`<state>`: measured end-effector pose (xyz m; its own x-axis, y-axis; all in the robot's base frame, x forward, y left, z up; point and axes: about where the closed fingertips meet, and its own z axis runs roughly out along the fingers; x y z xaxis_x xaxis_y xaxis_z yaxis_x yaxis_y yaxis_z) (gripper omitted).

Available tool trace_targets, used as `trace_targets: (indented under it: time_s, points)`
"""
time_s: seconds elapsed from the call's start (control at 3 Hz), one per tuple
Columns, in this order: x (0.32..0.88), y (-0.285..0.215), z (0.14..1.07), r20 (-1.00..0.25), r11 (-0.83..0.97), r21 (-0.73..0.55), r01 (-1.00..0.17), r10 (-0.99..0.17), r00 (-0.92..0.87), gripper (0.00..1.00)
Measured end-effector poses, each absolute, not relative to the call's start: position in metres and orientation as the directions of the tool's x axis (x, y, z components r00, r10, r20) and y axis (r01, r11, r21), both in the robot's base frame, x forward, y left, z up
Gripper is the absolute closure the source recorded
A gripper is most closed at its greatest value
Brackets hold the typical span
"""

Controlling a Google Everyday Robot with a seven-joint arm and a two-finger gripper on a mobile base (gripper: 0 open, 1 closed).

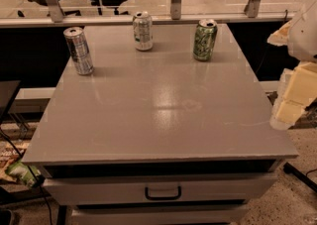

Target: Pick 7up can

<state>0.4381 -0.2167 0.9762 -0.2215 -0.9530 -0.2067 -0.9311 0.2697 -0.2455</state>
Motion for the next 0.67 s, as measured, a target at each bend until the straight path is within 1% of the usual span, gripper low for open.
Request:
trace_targets:
  time_s: [0.33,0.67]
  points:
    - [0.438,-0.217,0.976,-0.207,0.270,-0.246,-0.931,-0.953,-0.221,0.00]
    - [0.460,-0.203,0.981,-0.257,0.273,-0.261,-0.926,-0.944,-0.206,0.00]
